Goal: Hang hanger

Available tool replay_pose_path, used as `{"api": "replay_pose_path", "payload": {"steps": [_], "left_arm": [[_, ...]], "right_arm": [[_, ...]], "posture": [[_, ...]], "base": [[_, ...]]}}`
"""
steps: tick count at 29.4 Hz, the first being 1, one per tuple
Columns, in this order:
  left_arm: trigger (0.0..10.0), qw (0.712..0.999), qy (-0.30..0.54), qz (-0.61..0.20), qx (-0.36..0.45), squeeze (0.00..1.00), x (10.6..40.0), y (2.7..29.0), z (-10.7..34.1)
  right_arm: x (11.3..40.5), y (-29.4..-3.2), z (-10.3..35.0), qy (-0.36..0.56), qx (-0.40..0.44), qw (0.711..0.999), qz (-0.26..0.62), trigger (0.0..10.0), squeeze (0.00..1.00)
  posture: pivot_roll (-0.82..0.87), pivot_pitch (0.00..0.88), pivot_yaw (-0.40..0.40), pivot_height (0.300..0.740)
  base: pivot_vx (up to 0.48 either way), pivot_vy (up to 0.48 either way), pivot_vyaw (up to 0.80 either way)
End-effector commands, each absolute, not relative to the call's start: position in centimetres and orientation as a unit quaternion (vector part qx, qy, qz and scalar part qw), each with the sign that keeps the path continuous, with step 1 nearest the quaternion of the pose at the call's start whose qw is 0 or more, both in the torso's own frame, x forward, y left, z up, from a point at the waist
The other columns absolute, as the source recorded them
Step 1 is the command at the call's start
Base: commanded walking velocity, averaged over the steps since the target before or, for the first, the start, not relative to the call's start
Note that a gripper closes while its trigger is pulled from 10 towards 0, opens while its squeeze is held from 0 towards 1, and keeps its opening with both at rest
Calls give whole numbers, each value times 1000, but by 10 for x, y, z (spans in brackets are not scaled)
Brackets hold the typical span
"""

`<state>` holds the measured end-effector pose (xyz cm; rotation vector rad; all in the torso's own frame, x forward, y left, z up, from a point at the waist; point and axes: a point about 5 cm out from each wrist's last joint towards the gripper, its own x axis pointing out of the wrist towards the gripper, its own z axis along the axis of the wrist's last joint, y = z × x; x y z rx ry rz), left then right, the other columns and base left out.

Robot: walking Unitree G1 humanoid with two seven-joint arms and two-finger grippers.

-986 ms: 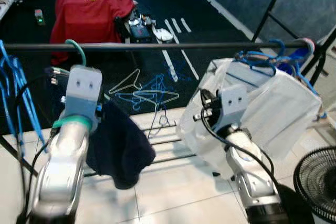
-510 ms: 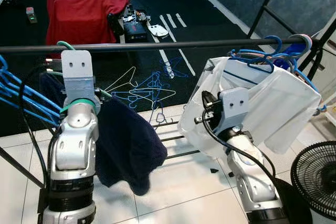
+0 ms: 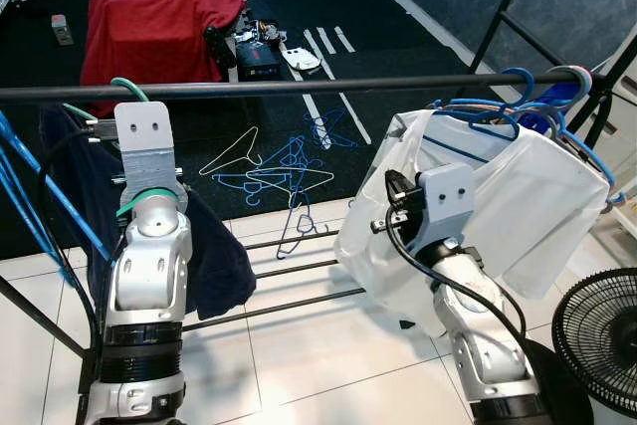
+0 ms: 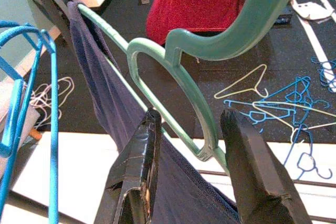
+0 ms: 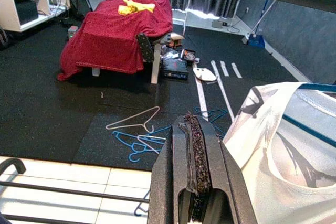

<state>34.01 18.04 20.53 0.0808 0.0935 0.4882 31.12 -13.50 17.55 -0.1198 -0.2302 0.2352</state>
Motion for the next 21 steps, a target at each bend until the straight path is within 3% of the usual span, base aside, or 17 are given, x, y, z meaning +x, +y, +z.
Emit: {"api": "replay_pose_path", "payload": {"steps": [1, 2, 3, 8, 9, 10, 12, 13, 15, 16, 21], "left_arm": [[7529, 964, 92, 245, 43, 0, 341, 182, 186], [4902, 963, 84, 252, 48, 0, 343, 182, 188], [4431, 962, 78, 257, 51, 0, 344, 183, 190], [4157, 955, 63, 280, 71, 0, 343, 189, 195], [4314, 953, 60, 287, 77, 0, 341, 194, 197], [6549, 951, 57, 290, 87, 0, 334, 201, 199], [6549, 951, 55, 290, 97, 0, 327, 206, 201], [9608, 951, 54, 290, 98, 0, 326, 207, 201], [9608, 950, 54, 291, 100, 0, 325, 208, 202], [8549, 949, 54, 292, 103, 0, 322, 210, 202], [8824, 954, 46, 269, 129, 0, 312, 215, 201]], "right_arm": [[309, -136, 174, -109, -60, 986, 114, 10000, 0], [310, -136, 174, -110, -60, 985, 115, 10000, 0], [310, -136, 174, -110, -60, 985, 116, 10000, 0], [310, -138, 174, -108, -62, 986, 113, 10000, 0], [309, -139, 174, -108, -62, 986, 112, 10000, 0], [309, -139, 174, -107, -62, 986, 112, 10000, 0], [308, -139, 173, -107, -61, 986, 111, 10000, 0], [308, -139, 173, -107, -61, 986, 111, 10000, 0], [308, -139, 173, -106, -61, 986, 111, 10000, 0], [308, -138, 172, -106, -61, 986, 111, 10000, 0], [310, -136, 172, -106, -60, 986, 118, 10000, 0]], "posture": [[-2, 93, 15, 740], [-3, 94, 15, 740], [-3, 94, 15, 740], [-1, 95, 18, 740], [-1, 95, 21, 740], [3, 96, 20, 740], [3, 96, 20, 740], [8, 98, 19, 740], [8, 98, 19, 740], [10, 98, 18, 740], [22, 86, 10, 740]], "base": [[0, 0, 0], [0, 0, 0], [0, 0, 0], [0, 0, 0], [0, 0, 0], [0, 0, 0], [0, 0, 0], [0, 0, 0], [0, 0, 0], [0, 0, 0], [0, 0, 0]]}}
